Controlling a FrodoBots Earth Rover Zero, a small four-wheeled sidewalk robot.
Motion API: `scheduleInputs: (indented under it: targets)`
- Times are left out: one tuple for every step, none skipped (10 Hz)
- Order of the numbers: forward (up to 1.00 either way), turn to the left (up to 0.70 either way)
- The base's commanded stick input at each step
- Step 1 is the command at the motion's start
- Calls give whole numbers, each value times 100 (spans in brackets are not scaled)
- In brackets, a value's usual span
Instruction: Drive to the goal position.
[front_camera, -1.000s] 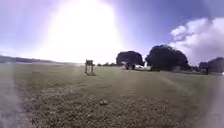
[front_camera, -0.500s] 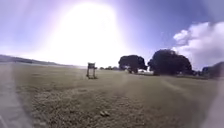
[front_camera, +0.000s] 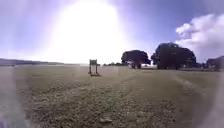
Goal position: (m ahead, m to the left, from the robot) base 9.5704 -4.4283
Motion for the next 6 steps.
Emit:
scheduleInputs:
  targets:
    - [70,0]
    - [70,0]
    - [70,0]
    - [70,0]
    - [70,0]
    - [70,0]
